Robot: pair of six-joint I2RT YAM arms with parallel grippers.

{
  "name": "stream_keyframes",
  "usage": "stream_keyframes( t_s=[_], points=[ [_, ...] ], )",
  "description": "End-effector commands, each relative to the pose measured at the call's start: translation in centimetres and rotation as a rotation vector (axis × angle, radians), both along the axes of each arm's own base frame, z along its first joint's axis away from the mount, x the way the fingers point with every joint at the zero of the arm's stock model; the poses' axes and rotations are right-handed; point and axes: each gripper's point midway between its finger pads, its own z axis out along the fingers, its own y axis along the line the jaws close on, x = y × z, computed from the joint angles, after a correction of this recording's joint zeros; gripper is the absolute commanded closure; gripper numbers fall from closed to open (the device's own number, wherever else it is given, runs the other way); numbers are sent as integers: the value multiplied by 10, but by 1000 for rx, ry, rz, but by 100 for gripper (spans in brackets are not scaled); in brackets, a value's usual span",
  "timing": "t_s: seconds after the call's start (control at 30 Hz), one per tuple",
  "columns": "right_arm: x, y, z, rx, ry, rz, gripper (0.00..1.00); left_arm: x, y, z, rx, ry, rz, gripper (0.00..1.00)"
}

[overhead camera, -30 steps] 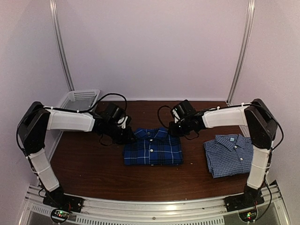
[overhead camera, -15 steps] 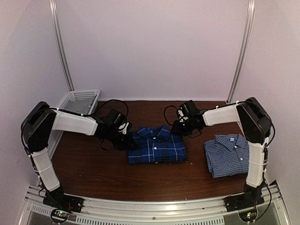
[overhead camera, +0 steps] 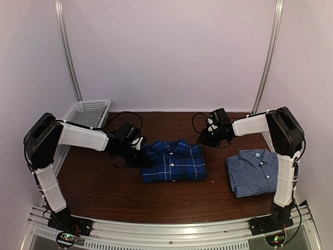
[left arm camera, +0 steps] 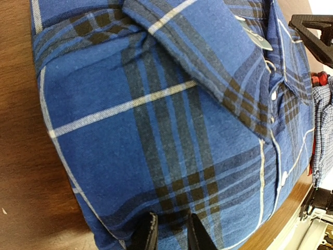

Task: Fold and stack the long sleeve shirts
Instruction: Adjust the square-folded shirt at the center of the board, then move the square-folded shirt to the center of the board.

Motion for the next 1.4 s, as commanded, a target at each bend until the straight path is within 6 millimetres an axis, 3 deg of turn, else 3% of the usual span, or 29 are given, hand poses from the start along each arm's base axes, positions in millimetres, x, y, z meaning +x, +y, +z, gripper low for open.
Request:
stream_keyframes(
  t_s=[0.0, 0.17, 0.33, 0.63, 0.83, 1.13, 1.37],
  points=[
    [-1, 3, 22, 8, -54, 24, 61, 3, -7, 15, -42, -35, -7, 79],
    [-7, 8, 18, 14, -40, 63, 63, 6, -9, 21, -46, -45, -6, 79],
    [-19, 0, 19, -32, -49, 54, 62, 5, 0, 26, -21, -60, 15, 76],
    [-45, -21, 54, -64, -102, 40, 60, -1, 34, 17, 59, -57, 84, 61],
    [-64, -26, 81, -55, -148, 38, 49, -7, 31, 9, 23, -24, 60, 47],
    [-84, -41, 118, -55, -209, 15, 45, -15, 19, -8, -2, 28, 27, 46],
    [-96, -46, 133, -43, -233, 9, 45, -21, 10, -19, 0, 50, 23, 55]
  ],
)
